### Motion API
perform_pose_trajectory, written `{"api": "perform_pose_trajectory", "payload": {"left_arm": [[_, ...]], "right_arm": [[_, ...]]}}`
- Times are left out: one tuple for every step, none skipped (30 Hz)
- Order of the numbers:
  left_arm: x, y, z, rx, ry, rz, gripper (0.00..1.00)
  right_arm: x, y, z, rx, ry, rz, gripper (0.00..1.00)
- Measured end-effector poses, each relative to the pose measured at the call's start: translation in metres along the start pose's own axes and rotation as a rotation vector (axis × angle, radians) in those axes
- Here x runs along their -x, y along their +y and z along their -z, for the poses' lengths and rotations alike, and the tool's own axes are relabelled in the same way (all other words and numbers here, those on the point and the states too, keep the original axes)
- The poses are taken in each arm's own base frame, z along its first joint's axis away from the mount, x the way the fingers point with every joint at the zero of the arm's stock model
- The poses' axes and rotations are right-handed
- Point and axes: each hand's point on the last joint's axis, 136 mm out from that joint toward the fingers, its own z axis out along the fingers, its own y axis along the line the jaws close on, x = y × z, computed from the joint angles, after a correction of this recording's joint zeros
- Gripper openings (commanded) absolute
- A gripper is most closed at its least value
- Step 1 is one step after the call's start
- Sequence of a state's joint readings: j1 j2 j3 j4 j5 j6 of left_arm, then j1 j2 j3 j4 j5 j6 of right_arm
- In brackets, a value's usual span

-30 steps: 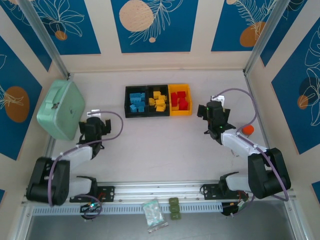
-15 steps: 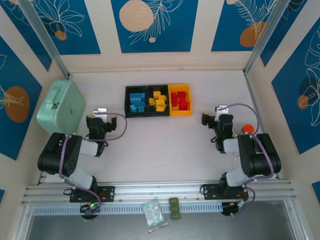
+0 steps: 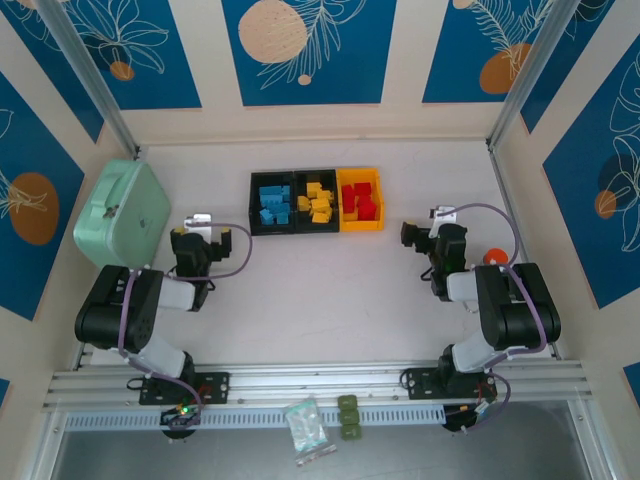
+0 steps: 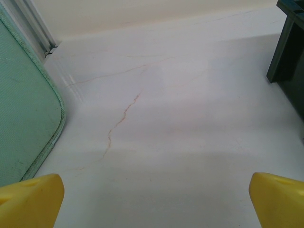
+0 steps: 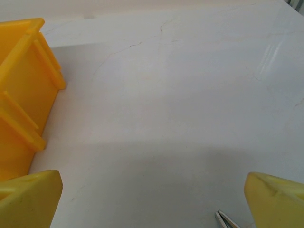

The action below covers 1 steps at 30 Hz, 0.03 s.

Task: Sort the legos into containers by color
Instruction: Reset both arms

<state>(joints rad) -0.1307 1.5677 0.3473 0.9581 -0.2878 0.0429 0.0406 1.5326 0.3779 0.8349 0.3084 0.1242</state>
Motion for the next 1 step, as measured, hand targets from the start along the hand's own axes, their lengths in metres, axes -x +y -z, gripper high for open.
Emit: {"api": "perform_pose_trajectory", "payload": {"left_arm": [[0.0,0.0,0.0,0.0,0.0,0.0,0.99]], "right_arm": [[0.0002,0.0005,-0.0001,0.003,0.0,0.0,0.99]]}}
